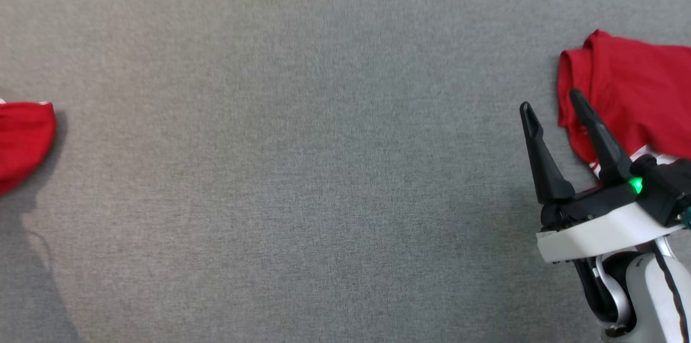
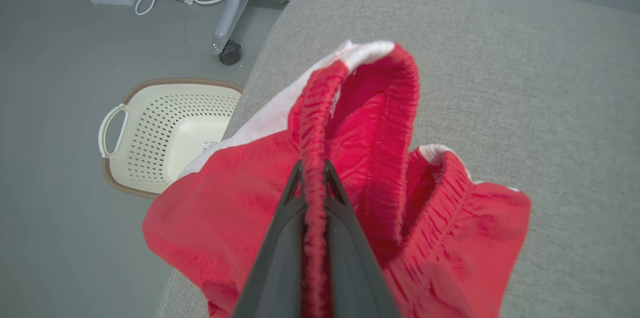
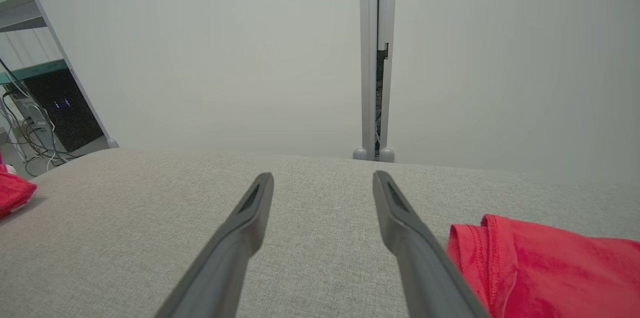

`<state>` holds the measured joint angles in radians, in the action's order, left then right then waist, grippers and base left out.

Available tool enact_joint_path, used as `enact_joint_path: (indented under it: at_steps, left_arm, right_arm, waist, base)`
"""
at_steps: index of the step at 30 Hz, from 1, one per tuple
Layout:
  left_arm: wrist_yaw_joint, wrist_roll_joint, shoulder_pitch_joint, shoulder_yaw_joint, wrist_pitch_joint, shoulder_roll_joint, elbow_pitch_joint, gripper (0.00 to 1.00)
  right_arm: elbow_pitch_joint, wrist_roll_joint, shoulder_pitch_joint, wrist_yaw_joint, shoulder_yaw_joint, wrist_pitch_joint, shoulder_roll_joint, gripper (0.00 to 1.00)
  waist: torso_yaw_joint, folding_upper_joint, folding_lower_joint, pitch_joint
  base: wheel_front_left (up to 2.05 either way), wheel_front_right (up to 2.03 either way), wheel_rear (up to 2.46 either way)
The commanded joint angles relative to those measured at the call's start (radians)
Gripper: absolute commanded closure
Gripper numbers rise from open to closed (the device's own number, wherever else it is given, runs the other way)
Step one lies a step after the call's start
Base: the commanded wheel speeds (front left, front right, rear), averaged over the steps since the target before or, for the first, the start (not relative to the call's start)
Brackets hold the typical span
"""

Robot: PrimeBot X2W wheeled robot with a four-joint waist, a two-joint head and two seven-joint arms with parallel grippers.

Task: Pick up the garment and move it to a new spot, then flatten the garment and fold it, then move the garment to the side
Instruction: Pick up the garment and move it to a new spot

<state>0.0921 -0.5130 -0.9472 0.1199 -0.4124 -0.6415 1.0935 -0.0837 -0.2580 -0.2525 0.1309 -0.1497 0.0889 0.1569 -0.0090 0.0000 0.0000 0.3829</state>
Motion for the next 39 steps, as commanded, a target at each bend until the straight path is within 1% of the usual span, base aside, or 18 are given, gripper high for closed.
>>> enact_joint_path:
  at_steps: [1, 3, 6, 9, 12, 13, 16, 20, 21, 24, 26, 28, 30, 33, 35, 37, 39]
  left_arm:
    - [0.013, 0.013, -0.014, 0.017, 0.011, 0.002, -0.006, 1.00]
    - [0.030, 0.021, -0.021, 0.055, 0.021, 0.022, -0.027, 1.00]
    - [0.036, 0.022, -0.017, 0.096, 0.007, 0.053, -0.067, 1.00]
    - [0.038, 0.009, 0.017, 0.132, 0.006, 0.081, -0.142, 1.00]
    - [0.039, -0.010, 0.064, 0.164, 0.012, 0.121, -0.247, 1.00]
    - [0.039, -0.010, 0.064, 0.164, 0.012, 0.121, -0.247, 1.00]
    - [0.038, -0.045, 0.119, 0.185, -0.012, 0.143, -0.376, 1.00]
    - [0.036, -0.092, 0.193, 0.209, -0.064, 0.174, -0.591, 1.00]
    - [0.030, -0.105, 0.209, 0.211, -0.081, 0.184, -0.645, 1.00]
    - [-0.006, -0.133, 0.250, 0.216, -0.120, 0.217, -0.808, 1.00]
    - [-0.035, -0.157, 0.276, 0.216, -0.130, 0.257, -0.904, 1.00]
    - [-0.064, -0.176, 0.294, 0.210, -0.131, 0.287, -0.985, 1.00]
    - [-0.092, -0.179, 0.317, 0.210, -0.132, 0.303, -1.044, 1.00]
    - [-0.119, -0.197, 0.374, 0.208, -0.127, 0.323, -1.091, 1.00]
    - [-0.130, -0.213, 0.426, 0.200, -0.121, 0.324, -1.096, 1.00]
    - [-0.129, -0.235, 0.491, 0.184, -0.097, 0.322, -1.081, 1.00]
    - [-0.118, -0.234, 0.566, 0.174, -0.071, 0.293, -1.042, 1.00]
  right_arm:
    - [0.012, -0.012, 0.019, 0.000, 0.000, 0.009, -0.001, 0.00]
    - [0.035, -0.023, 0.044, 0.000, 0.002, 0.018, -0.006, 0.00]
    - [0.056, -0.034, 0.074, 0.000, 0.009, 0.026, -0.009, 0.00]
    - [0.063, -0.041, 0.101, 0.000, 0.017, 0.030, -0.011, 0.00]
    - [0.067, -0.044, 0.124, 0.000, 0.028, 0.032, -0.011, 0.00]
    - [0.067, -0.044, 0.124, 0.000, 0.028, 0.032, -0.011, 0.00]
    - [0.064, -0.048, 0.143, 0.000, 0.036, 0.030, -0.008, 0.00]
    - [0.053, -0.048, 0.160, 0.000, 0.048, 0.023, -0.007, 0.00]
    - [0.050, -0.048, 0.163, 0.000, 0.051, 0.020, -0.007, 0.00]
    - [0.042, -0.049, 0.168, 0.000, 0.057, 0.012, -0.006, 0.00]
    - [0.038, -0.049, 0.167, 0.000, 0.062, 0.009, -0.004, 0.00]
    - [0.033, -0.049, 0.163, 0.000, 0.065, 0.007, -0.003, 0.00]
    - [0.029, -0.050, 0.159, 0.000, 0.068, 0.004, -0.001, 0.00]
    - [0.030, -0.050, 0.161, 0.000, 0.067, 0.001, -0.005, 0.00]
    - [0.036, -0.052, 0.163, 0.000, 0.064, -0.001, -0.007, 0.00]
    - [0.039, -0.051, 0.162, 0.000, 0.061, 0.001, -0.011, 0.00]
    - [0.043, -0.052, 0.159, 0.000, 0.060, 0.004, -0.013, 0.00]
  waist:
    - [-0.001, 0.0000, 0.0000, -0.083]
    - [-0.007, 0.0000, 0.0000, -0.152]
    - [-0.017, 0.0000, 0.0000, -0.218]
    - [-0.031, 0.0000, 0.0000, -0.270]
    - [-0.046, 0.0000, 0.0000, -0.311]
    - [-0.046, 0.0000, 0.0000, -0.311]
    - [-0.065, 0.0000, 0.0000, -0.346]
    - [-0.094, 0.0000, 0.0000, -0.384]
    - [-0.101, 0.0000, 0.0000, -0.390]
    - [-0.122, 0.0000, 0.0000, -0.399]
    - [-0.136, 0.0000, 0.0000, -0.399]
    - [-0.148, 0.0000, 0.0000, -0.397]
    - [-0.159, 0.0000, 0.0000, -0.392]
    - [-0.173, 0.0000, 0.0000, -0.381]
    - [-0.182, 0.0000, 0.0000, -0.370]
    - [-0.191, 0.0000, 0.0000, -0.357]
    - [-0.200, 0.0000, 0.0000, -0.343]
  base:
    - [0.00, 0.00, 0.00]
    - [0.00, 0.00, 0.00]
    - [0.00, 0.00, 0.00]
    - [0.00, 0.00, 0.00]
    - [0.00, 0.00, 0.00]
    - [0.00, 0.00, 0.00]
    - [0.00, 0.00, 0.00]
    - [0.00, 0.00, 0.00]
    - [0.00, 0.00, 0.00]
    - [0.00, 0.00, 0.00]
    - [0.00, 0.00, 0.00]
    - [0.00, 0.00, 0.00]
    - [0.00, 0.00, 0.00]
    - [0.00, 0.00, 0.00]
    - [0.00, 0.00, 0.00]
    - [0.00, 0.00, 0.00]
    - [0.00, 0.00, 0.00]
